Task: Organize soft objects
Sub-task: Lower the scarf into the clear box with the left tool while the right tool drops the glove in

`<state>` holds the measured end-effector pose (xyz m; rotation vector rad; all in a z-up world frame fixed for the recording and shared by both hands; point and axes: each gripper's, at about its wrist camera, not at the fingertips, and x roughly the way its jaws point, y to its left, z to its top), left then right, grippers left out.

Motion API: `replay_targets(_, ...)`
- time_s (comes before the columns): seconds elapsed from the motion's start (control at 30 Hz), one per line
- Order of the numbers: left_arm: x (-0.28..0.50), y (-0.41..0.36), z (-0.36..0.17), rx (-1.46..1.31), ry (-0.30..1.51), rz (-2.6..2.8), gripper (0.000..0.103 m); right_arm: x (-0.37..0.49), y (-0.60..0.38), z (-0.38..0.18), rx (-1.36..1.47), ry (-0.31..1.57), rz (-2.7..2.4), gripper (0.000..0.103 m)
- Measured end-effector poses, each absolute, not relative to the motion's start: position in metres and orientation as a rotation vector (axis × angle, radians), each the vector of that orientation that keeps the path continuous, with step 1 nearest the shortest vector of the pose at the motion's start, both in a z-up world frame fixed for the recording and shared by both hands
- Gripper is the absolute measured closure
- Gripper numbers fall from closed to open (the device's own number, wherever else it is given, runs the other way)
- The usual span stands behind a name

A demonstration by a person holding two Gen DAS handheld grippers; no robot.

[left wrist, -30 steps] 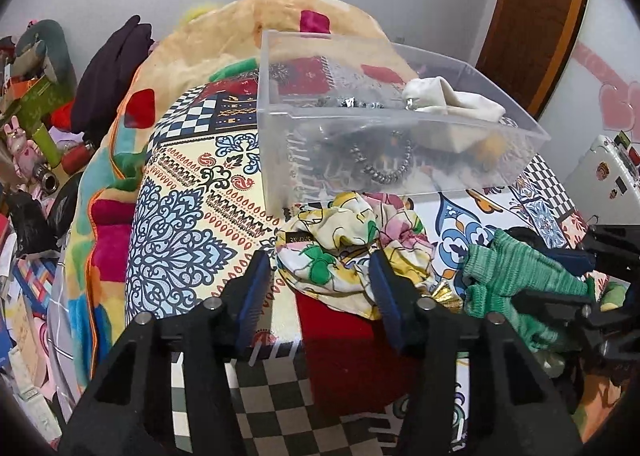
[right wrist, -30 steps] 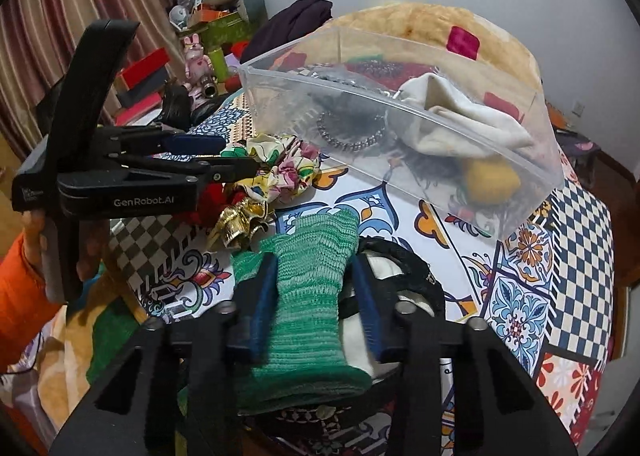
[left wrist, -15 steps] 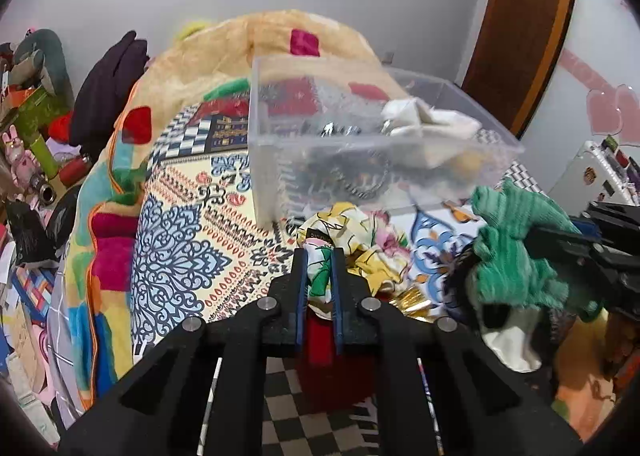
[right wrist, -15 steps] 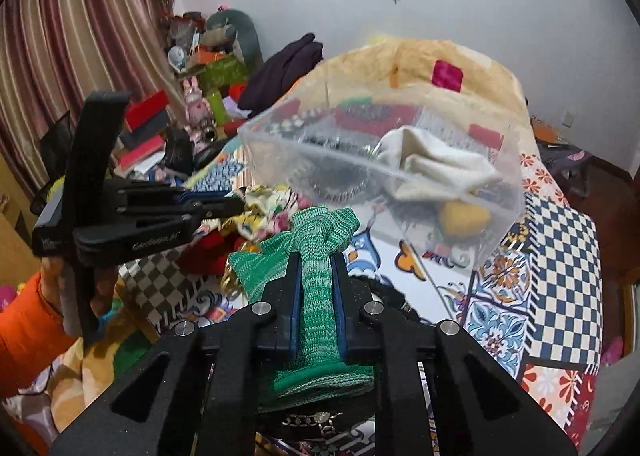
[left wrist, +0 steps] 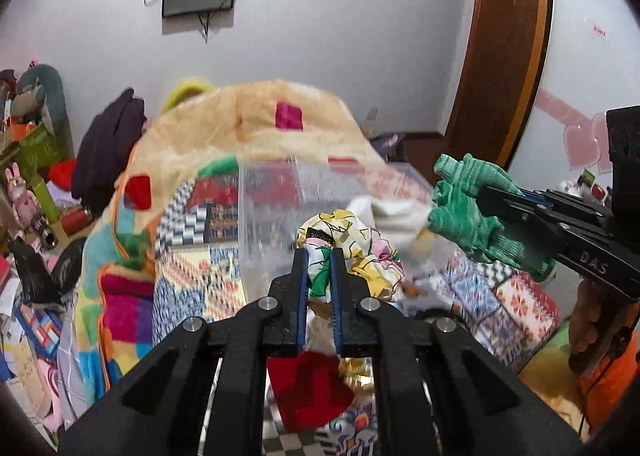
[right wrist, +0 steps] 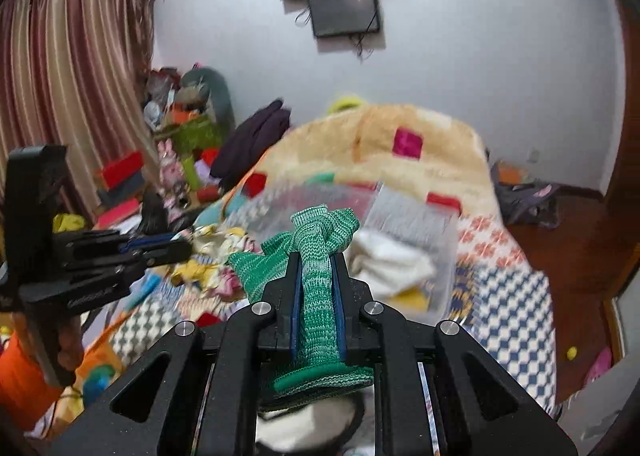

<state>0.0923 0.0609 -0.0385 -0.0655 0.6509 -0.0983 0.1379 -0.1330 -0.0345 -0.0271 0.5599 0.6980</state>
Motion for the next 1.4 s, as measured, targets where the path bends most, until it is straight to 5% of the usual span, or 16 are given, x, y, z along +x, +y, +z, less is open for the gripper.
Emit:
replay_targets(0.4, 0.139, 0.059, -0.027, -0.091, 0.625, -0.077, 0.094, 0.173, -0.123, -0.011, 0.005, 0.489, 0.629, 0.091)
replay_targets(1.1, 0.208, 0.040, -0.100, -0.045, 0.823, -0.066, 0.093, 0.230, -0.108, -0.091, -0.045, 0.734, 0.567, 0.091)
replay_targets(1.3, 0.206, 0.043, -0.104, -0.058, 0.848, -0.068, 0.074, 0.230, -0.108, -0.092, -0.079, 0.743, 0.558, 0.086)
replay_targets(1.4, 0.200, 0.044, -0.098, -0.058, 0.835, -0.070, 0.068, 0.229, -0.111, -0.090, -0.085, 0.752, 0.548, 0.072)
